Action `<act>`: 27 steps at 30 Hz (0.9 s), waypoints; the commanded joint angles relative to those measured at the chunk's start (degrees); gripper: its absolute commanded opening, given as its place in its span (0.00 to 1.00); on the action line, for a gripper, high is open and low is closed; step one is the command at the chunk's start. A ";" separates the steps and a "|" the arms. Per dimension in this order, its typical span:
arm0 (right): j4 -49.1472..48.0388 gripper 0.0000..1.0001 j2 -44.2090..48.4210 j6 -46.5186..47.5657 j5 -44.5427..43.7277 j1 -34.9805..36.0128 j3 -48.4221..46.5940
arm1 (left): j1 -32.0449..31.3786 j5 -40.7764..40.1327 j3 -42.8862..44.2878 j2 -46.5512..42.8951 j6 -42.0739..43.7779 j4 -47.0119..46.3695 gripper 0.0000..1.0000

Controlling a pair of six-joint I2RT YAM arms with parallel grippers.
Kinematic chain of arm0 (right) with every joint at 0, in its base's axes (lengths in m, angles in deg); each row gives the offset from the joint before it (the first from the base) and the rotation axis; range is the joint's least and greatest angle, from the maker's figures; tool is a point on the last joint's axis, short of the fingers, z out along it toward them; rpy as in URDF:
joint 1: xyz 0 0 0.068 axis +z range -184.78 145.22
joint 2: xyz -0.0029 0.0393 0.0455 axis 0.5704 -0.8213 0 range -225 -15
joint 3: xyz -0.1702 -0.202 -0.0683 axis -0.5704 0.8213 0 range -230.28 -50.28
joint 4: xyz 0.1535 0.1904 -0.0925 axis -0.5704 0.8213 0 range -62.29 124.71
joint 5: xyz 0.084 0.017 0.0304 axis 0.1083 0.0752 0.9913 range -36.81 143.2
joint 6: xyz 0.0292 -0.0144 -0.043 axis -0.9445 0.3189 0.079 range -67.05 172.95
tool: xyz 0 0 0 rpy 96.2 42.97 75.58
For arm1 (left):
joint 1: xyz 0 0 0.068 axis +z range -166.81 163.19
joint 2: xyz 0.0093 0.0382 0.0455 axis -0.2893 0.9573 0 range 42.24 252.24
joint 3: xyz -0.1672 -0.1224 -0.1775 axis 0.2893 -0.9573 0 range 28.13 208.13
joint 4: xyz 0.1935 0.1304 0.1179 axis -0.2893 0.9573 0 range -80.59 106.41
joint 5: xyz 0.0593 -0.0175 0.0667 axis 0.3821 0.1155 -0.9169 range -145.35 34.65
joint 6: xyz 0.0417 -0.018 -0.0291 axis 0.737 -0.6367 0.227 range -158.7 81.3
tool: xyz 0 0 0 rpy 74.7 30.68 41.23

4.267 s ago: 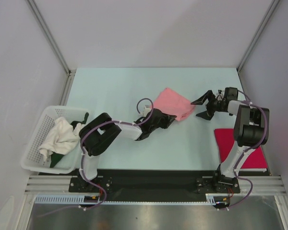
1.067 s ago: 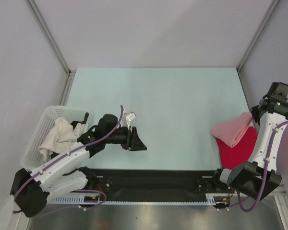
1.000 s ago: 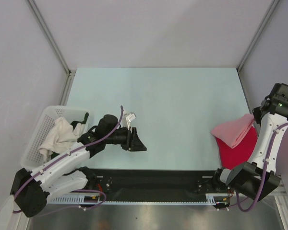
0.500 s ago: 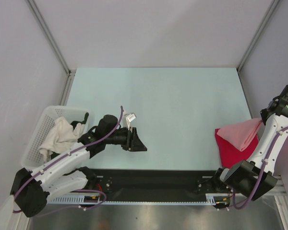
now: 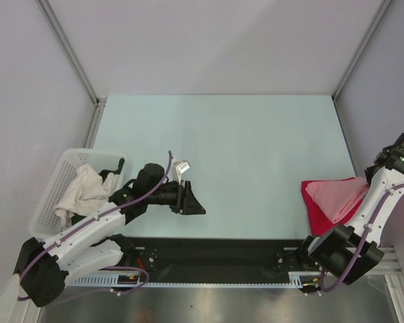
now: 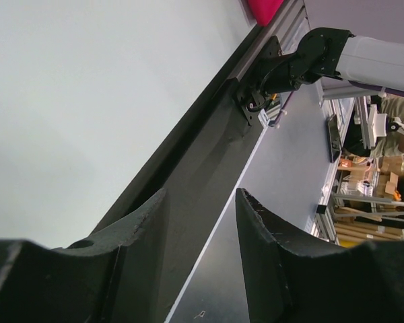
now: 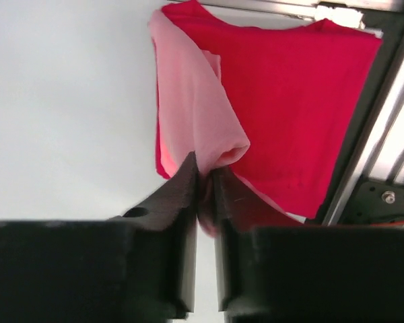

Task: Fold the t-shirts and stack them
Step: Neatly place the folded tshirt to the corner, then reset both grippers

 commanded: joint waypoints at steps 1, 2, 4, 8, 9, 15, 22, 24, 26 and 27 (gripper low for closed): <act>1.78 0.36 3.08 3.73 -5.42 -2.26 2.12 | -0.19 2.12 -1.00 -1.29 -1.04 -2.62 0.49; 3.37 0.73 3.43 4.95 -12.40 -3.57 3.70 | -0.19 2.29 -1.70 -1.37 -1.47 -3.15 0.49; 8.37 0.94 5.80 5.04 -22.01 -2.71 3.19 | -0.11 3.17 -2.40 -1.90 -3.05 -4.46 0.49; 8.75 1.00 7.74 5.23 -23.31 -1.13 1.61 | -0.02 3.44 -4.43 -3.30 -4.20 -6.58 0.49; 9.62 1.00 7.30 4.36 -21.98 -0.43 1.26 | -0.10 3.44 -4.52 -3.66 -3.77 -6.67 0.49; 10.76 1.00 2.04 -2.76 -25.21 25.37 -3.82 | 0.51 1.69 -5.04 -5.94 -2.89 -5.44 0.50; -0.62 1.00 -3.60 -9.98 -19.70 56.15 -1.85 | 0.77 -8.93 -6.97 -14.80 -4.99 -3.86 0.56; -7.73 1.00 -3.34 -12.60 -15.56 64.85 0.89 | 0.86 -11.76 -8.82 -17.45 -7.18 -3.68 0.62; -14.25 1.00 -2.90 -13.31 -10.04 72.48 6.75 | 0.77 -14.75 -11.44 -21.40 -8.50 -3.68 0.68; -17.93 1.00 -2.37 -17.06 -9.49 74.79 8.96 | 0.86 -15.37 -12.50 -22.54 -9.90 -4.03 0.68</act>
